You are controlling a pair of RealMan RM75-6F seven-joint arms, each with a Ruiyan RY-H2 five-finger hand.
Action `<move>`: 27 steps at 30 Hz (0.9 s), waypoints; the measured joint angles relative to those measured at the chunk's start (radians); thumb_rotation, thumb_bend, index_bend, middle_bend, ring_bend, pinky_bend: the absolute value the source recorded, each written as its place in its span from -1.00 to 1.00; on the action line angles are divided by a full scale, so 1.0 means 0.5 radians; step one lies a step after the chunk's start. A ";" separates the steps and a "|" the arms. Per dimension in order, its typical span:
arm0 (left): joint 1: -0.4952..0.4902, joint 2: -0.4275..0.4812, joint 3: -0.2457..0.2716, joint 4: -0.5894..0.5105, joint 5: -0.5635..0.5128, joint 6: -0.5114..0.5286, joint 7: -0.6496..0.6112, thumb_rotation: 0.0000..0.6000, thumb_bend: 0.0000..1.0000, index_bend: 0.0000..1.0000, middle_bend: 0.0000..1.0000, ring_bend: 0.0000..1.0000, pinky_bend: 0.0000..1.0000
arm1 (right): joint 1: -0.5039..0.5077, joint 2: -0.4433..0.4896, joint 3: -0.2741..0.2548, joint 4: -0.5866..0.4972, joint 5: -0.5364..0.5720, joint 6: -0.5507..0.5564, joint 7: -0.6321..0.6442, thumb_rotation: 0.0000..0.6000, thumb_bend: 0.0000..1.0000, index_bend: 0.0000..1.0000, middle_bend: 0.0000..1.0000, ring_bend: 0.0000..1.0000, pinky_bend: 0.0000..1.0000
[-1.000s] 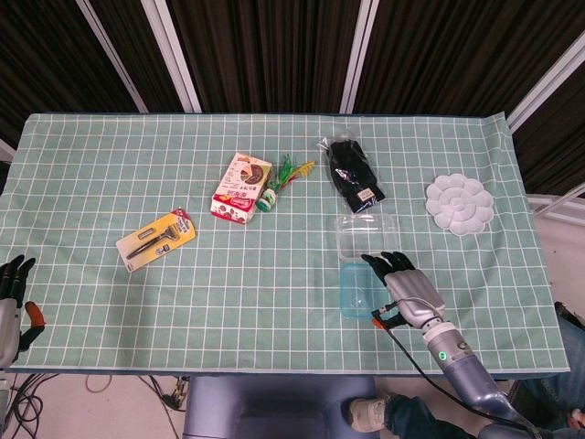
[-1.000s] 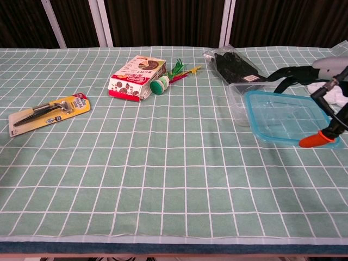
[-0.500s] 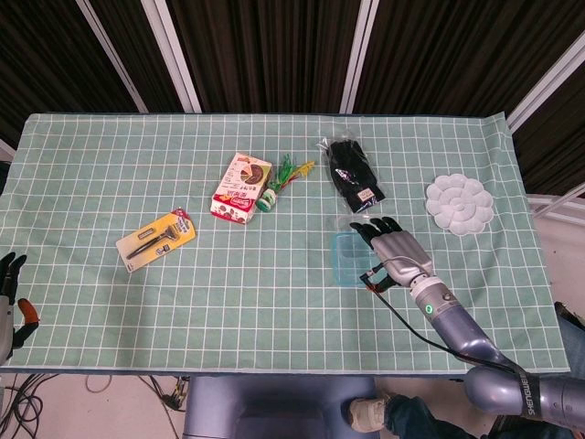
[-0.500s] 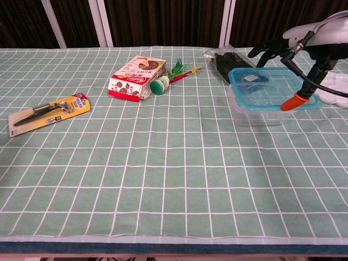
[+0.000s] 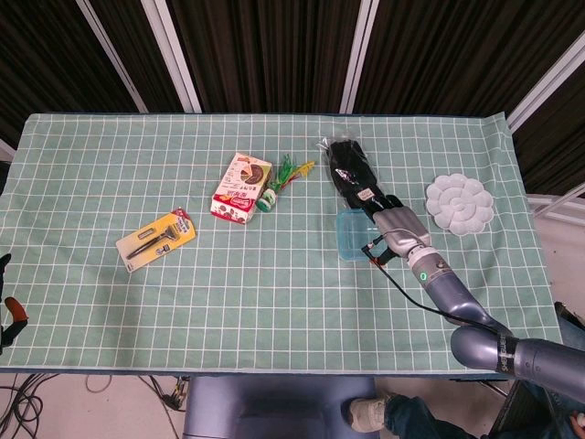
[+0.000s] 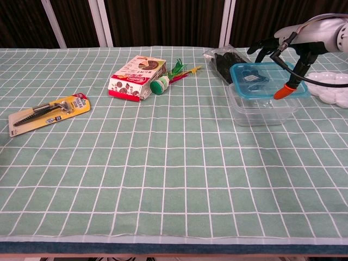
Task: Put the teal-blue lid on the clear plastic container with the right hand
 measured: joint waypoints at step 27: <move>-0.018 -0.002 -0.018 0.000 -0.060 -0.015 0.031 1.00 0.57 -0.90 -1.00 -1.00 -1.00 | 0.068 -0.212 -0.104 0.302 -0.008 -0.074 0.123 1.00 -0.53 -1.00 -0.15 -0.86 -1.00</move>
